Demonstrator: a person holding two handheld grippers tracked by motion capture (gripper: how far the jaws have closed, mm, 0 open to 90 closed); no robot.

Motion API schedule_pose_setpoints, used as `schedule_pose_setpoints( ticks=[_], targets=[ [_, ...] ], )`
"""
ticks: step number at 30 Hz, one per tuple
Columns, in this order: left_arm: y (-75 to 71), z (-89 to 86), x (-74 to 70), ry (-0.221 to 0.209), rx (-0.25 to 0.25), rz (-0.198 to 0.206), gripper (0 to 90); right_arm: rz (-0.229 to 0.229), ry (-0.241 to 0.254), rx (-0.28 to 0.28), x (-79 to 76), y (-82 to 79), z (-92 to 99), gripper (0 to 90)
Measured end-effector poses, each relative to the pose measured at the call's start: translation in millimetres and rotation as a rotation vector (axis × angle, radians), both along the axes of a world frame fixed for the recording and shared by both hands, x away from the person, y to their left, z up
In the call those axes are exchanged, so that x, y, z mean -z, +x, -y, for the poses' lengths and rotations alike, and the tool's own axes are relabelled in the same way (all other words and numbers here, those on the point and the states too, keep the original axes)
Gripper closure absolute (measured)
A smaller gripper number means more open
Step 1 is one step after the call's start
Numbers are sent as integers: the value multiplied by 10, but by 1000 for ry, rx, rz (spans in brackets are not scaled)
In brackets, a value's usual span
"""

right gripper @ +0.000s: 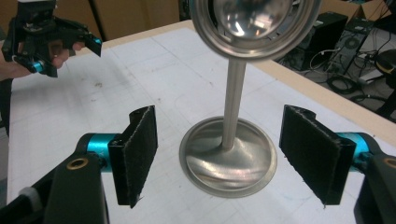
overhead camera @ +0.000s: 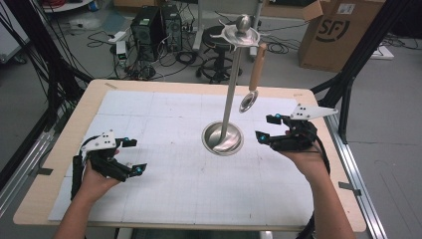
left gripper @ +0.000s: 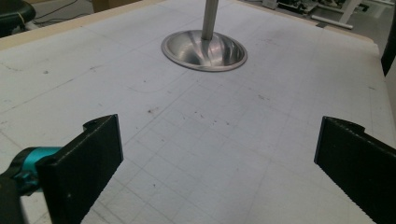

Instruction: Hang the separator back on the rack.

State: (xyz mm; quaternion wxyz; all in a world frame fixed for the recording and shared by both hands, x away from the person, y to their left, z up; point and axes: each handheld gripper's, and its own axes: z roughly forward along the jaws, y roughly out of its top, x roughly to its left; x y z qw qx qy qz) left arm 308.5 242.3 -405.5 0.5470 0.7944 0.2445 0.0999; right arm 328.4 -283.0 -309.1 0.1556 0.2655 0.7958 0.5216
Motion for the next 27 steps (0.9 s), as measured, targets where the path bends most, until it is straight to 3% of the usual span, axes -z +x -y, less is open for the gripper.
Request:
schedule_pose_setpoints(
  ticks=[7,11,21,27],
  targets=[
    [-8,5,3,2,1,-2,17,-23,-5,9,174,-24,24,258],
    [0,-5,4,-1,-1,-5,17,-29,3,14,366,-85,29,250],
    [1,-5,15,0,3,-8,17,-56,26,27,672,-158,33,228],
    [5,0,20,3,4,-10,17,-92,28,42,854,-155,34,202]
  ],
)
